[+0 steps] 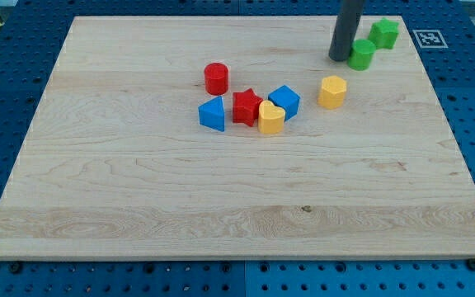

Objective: Point your arm to the blue cube

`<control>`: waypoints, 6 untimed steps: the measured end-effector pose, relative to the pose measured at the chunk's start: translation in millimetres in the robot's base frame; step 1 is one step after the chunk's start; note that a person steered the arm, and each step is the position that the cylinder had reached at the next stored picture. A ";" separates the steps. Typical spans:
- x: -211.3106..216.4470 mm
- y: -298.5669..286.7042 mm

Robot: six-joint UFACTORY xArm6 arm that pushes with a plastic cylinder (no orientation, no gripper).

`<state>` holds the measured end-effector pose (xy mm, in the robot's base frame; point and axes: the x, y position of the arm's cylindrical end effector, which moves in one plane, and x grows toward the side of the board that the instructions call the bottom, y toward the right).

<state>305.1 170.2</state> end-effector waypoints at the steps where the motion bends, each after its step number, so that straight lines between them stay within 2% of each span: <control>1: 0.7 26.8; 2: 0.7 38.6; 3: 6.0 17.0; 4: 19.2 -54.0; 5: 40.6 -95.9; 6: 59.5 -95.9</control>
